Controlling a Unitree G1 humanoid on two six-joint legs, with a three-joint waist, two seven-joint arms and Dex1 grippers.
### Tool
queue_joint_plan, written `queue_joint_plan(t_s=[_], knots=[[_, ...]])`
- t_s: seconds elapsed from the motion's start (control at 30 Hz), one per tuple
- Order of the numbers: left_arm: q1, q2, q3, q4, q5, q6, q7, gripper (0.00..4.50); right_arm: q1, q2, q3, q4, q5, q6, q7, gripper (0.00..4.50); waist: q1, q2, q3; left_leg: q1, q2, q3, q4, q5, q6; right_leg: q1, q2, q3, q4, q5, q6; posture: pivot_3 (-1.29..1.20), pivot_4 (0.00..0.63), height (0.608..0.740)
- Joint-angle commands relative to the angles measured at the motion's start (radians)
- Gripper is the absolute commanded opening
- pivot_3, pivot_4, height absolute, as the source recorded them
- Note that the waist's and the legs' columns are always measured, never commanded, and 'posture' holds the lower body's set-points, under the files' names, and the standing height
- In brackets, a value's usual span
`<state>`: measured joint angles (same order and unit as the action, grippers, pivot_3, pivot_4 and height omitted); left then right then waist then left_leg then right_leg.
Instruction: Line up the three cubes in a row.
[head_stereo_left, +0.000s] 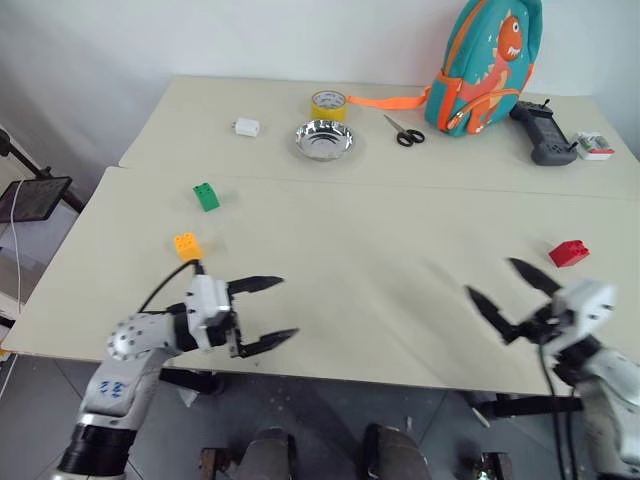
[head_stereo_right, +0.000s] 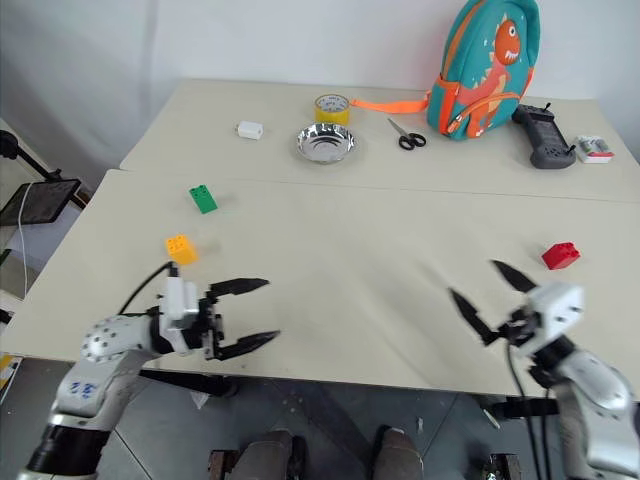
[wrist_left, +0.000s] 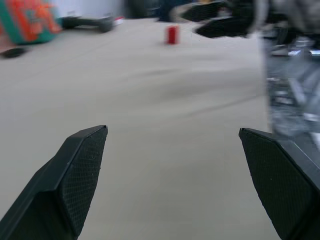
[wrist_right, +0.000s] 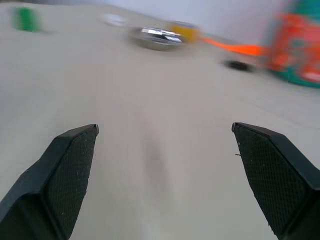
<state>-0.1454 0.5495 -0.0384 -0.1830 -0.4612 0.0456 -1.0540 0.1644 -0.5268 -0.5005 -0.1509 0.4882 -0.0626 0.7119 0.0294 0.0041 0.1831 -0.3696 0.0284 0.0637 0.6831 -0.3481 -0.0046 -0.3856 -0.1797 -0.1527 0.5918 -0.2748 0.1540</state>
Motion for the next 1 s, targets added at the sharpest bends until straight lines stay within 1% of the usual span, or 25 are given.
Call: queue_joint_plan(t_s=[0.03, 0.1, 0.2, 0.33, 0.47, 0.6, 0.73, 0.83, 1.0], knots=[[-0.095, -0.055, -0.057, 0.032, -0.006, 0.022, -0.022, 4.48, 0.061, -0.016, -0.170, 0.075, 0.038, -0.011, -0.047, 4.50, -0.004, 0.001, -0.001, 0.000, 0.000, 0.001, 0.000, 0.000, 0.000, 0.000, 0.000, 0.001, 0.000, 0.000, 0.000, 0.00, 0.150, 0.740], [-0.146, -0.094, -0.068, 0.075, -0.006, 0.026, -0.017, 4.48, 0.060, -0.034, -0.216, 0.168, 0.042, 0.021, -0.076, 4.50, -0.005, 0.001, -0.001, 0.002, 0.000, 0.001, 0.000, 0.000, 0.000, 0.002, 0.001, 0.001, -0.001, 0.000, 0.000, 0.00, 0.150, 0.740], [-0.181, -0.110, -0.074, 0.115, 0.005, 0.014, -0.042, 4.48, -0.013, -0.088, -0.199, 0.277, 0.021, 0.032, -0.064, 4.50, -0.023, 0.002, -0.001, 0.004, 0.000, 0.003, 0.000, 0.000, 0.001, 0.002, 0.001, 0.003, -0.001, 0.000, 0.000, 0.00, 0.150, 0.740], [-0.207, -0.121, -0.074, 0.144, 0.006, -0.006, -0.065, 4.48, -0.211, -0.188, -0.130, 0.417, 0.003, 0.127, -0.066, 4.50, -0.049, 0.005, -0.002, 0.005, 0.000, 0.006, 0.000, 0.000, 0.001, 0.001, 0.001, 0.006, 0.000, 0.000, 0.000, 0.00, 0.150, 0.740], [-0.203, -0.119, -0.065, 0.145, 0.005, -0.001, -0.059, 4.48, -0.409, -0.251, -0.047, 0.600, -0.053, 0.149, -0.052, 4.50, -0.051, 0.005, -0.002, 0.005, 0.000, 0.006, 0.000, 0.001, 0.002, 0.001, 0.001, 0.006, 0.000, 0.000, 0.000, 0.00, 0.150, 0.740], [-0.185, -0.115, -0.052, 0.120, 0.000, 0.014, -0.038, 4.48, -0.625, -0.293, 0.067, 0.830, -0.117, 0.221, 0.001, 4.50, -0.047, 0.005, -0.002, 0.003, 0.000, 0.006, 0.000, 0.001, 0.002, 0.001, 0.000, 0.006, -0.001, 0.001, 0.000, 0.00, 0.150, 0.740], [-0.163, -0.105, -0.043, 0.095, 0.003, 0.022, -0.028, 4.48, -0.765, -0.321, 0.140, 1.050, -0.208, 0.157, 0.006, 4.50, -0.034, 0.005, -0.002, 0.001, 0.000, 0.005, 0.000, 0.001, 0.002, -0.001, 0.000, 0.005, -0.001, 0.001, 0.000, 0.00, 0.150, 0.740], [-0.148, -0.094, -0.032, 0.078, -0.001, 0.033, -0.017, 4.48, -0.838, -0.333, 0.169, 1.175, -0.259, 0.095, -0.033, 4.50, -0.030, 0.005, -0.002, 0.000, 0.000, 0.005, 0.001, 0.001, 0.002, -0.001, 0.000, 0.005, -0.001, 0.001, 0.000, 0.00, 0.150, 0.740], [-0.134, -0.083, -0.023, 0.057, -0.006, 0.054, -0.011, 4.48, -0.896, -0.332, 0.197, 1.285, -0.296, 0.075, 0.018, 4.50, -0.035, 0.005, -0.002, 0.000, 0.000, 0.005, 0.000, 0.001, 0.002, -0.002, 0.000, 0.005, -0.001, 0.001, 0.000, 0.00, 0.150, 0.740]])
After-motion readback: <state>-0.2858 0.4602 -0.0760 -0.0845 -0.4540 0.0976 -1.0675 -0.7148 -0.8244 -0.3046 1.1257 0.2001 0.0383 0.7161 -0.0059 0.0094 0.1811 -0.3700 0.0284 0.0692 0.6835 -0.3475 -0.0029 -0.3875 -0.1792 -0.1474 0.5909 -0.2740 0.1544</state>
